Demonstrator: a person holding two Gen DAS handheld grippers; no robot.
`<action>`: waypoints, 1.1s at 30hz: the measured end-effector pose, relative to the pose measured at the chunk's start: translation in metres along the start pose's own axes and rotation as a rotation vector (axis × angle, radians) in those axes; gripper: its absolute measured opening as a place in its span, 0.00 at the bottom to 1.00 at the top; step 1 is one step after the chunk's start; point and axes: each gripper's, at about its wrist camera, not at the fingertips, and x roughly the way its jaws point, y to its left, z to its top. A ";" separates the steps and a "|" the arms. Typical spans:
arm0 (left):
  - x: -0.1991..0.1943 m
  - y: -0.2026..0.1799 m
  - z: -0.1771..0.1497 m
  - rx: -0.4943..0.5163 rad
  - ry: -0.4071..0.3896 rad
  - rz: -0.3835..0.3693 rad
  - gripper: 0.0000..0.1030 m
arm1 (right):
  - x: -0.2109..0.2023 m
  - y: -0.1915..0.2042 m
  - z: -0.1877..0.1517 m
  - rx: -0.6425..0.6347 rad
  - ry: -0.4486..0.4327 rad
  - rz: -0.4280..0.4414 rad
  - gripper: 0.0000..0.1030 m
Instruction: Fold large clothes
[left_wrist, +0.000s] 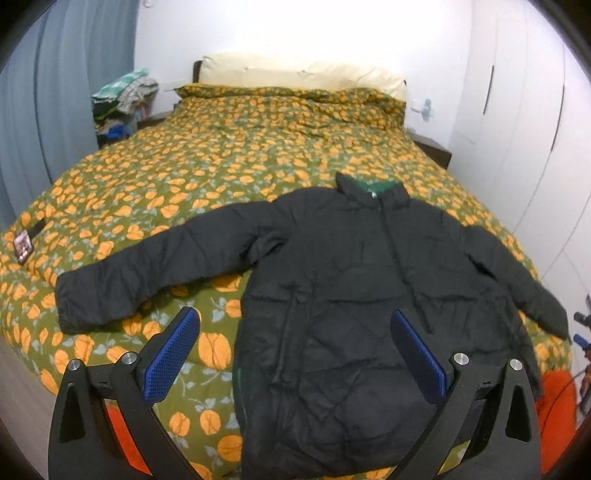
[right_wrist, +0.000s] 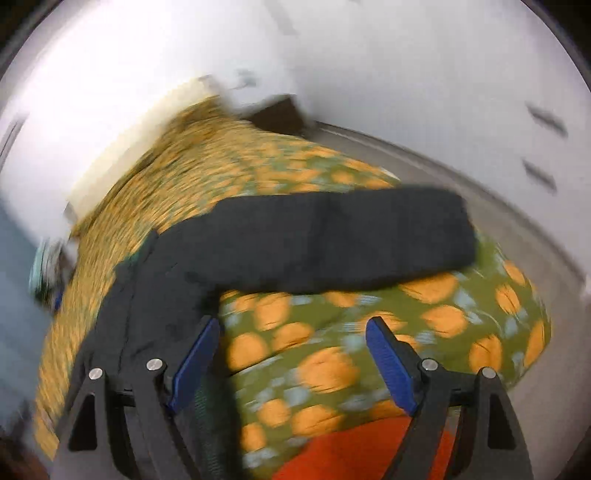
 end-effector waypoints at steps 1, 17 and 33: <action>0.002 -0.002 -0.001 0.004 0.014 0.001 1.00 | 0.007 -0.023 0.005 0.082 0.000 0.013 0.81; 0.017 -0.032 -0.010 0.066 0.083 0.024 1.00 | 0.099 -0.151 0.044 0.611 -0.037 0.094 0.66; 0.019 -0.023 -0.023 0.056 0.101 0.044 1.00 | 0.044 0.190 0.062 -0.329 -0.160 0.311 0.12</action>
